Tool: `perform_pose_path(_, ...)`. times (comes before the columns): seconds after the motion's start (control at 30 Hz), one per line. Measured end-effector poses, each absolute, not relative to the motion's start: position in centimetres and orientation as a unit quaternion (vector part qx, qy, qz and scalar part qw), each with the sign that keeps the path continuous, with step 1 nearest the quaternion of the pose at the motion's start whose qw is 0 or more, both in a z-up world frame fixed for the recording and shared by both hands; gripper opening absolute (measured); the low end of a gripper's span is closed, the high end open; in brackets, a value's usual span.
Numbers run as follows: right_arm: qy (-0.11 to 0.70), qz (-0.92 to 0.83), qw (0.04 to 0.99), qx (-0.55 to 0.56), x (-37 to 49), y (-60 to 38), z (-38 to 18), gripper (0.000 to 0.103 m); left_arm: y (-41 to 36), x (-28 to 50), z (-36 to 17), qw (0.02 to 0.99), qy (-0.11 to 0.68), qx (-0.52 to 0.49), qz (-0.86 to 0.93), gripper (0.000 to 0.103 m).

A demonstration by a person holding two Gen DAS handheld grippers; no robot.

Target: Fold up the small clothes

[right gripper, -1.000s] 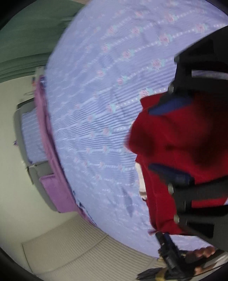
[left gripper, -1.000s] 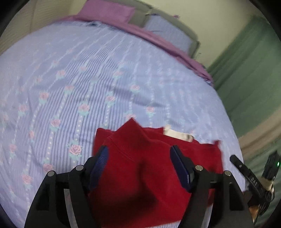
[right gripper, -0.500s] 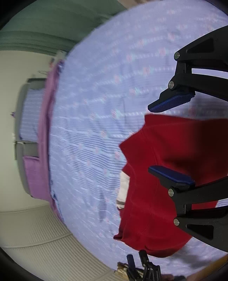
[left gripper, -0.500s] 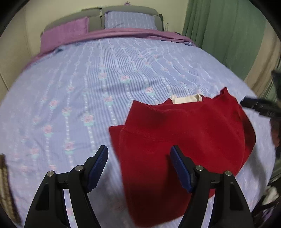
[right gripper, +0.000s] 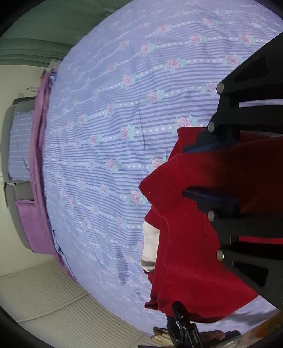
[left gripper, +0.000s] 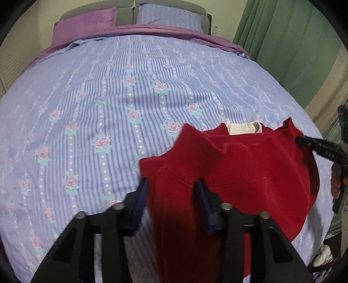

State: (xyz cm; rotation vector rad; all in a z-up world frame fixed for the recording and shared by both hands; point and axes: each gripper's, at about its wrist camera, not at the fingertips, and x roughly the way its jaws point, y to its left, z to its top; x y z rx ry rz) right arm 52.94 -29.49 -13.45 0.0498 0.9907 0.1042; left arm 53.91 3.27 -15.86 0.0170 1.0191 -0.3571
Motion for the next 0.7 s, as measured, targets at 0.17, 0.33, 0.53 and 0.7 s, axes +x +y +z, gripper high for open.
perform_pose_path(0.17,0.439,0.049,0.897,0.028,51.0,-29.5,-11.2,0.015,3.4,52.7,-14.5,0.86,0.479,0.011,-0.175,0.021)
perform_pose_path(0.33,0.405,0.054,0.911,0.045,49.7,-30.0,-8.6,0.013,3.1,51.5,-12.8,0.867,0.467,0.027,-0.171,0.021)
perform_pose_path(0.53,0.401,0.061,0.913,0.036,49.5,-29.7,-8.2,0.013,3.4,51.7,-14.3,0.866,0.472,0.025,-0.163,0.024)
perform_pose_path(0.7,0.403,0.058,0.913,0.04,49.6,-30.0,-8.7,0.013,3.1,51.3,-13.6,0.876,0.451,0.034,-0.169,0.031)
